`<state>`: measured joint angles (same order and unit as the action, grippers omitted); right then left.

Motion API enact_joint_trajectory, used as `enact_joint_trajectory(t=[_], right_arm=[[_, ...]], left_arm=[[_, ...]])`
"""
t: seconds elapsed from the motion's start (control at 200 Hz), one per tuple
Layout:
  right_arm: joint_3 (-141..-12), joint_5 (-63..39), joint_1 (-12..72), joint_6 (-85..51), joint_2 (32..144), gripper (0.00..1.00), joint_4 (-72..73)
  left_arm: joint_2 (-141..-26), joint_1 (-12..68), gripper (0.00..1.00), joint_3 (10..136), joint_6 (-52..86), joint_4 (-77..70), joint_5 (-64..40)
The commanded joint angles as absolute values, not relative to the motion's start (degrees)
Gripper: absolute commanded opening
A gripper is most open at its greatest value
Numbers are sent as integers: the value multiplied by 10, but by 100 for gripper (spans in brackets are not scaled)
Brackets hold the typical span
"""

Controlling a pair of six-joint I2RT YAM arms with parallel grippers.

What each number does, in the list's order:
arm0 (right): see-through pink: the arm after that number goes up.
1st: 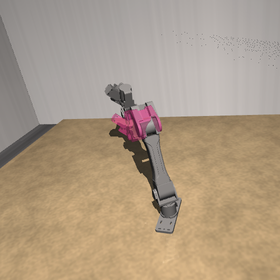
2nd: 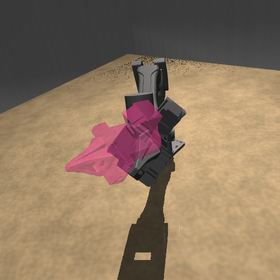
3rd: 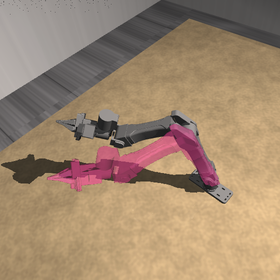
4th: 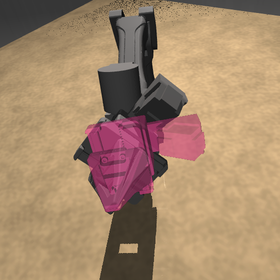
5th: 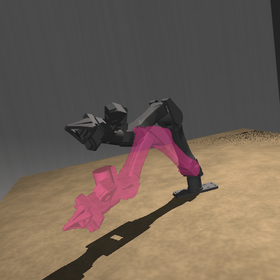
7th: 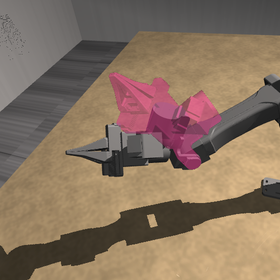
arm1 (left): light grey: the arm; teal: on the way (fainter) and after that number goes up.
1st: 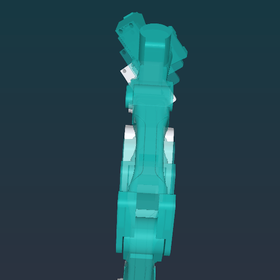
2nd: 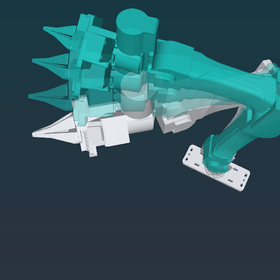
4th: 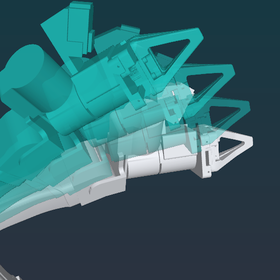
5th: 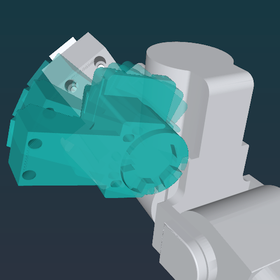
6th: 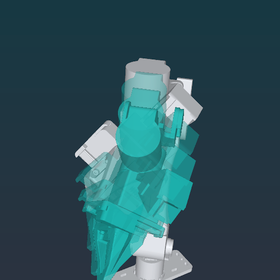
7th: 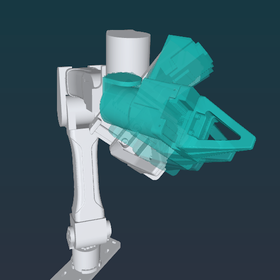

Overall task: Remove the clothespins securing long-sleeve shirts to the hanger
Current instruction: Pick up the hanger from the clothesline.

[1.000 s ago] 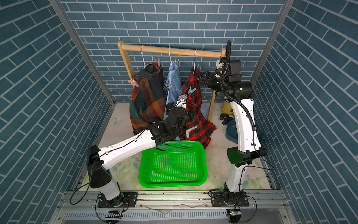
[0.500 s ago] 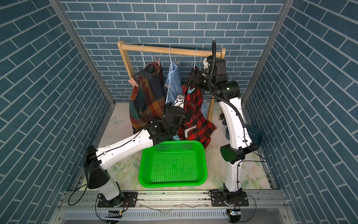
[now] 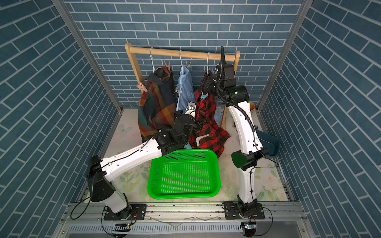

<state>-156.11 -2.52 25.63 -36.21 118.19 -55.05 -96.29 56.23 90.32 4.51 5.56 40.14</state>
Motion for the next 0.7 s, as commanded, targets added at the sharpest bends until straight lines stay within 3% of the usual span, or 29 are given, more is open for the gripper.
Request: enact_joint_trajectory(t=[0.0, 0.41, 0.695], right_arm=[[-1572, -8, 259, -385, 1195, 54, -536], [-1569, 5, 258, -355, 1181, 0, -514], [-1570, 23, 259, -328, 1153, 0, -505]], left_arm=[[-946, 560, 100, 894, 39, 50, 399], [-904, 561, 100, 879, 50, 87, 372], [-840, 562, 100, 837, 61, 121, 370]])
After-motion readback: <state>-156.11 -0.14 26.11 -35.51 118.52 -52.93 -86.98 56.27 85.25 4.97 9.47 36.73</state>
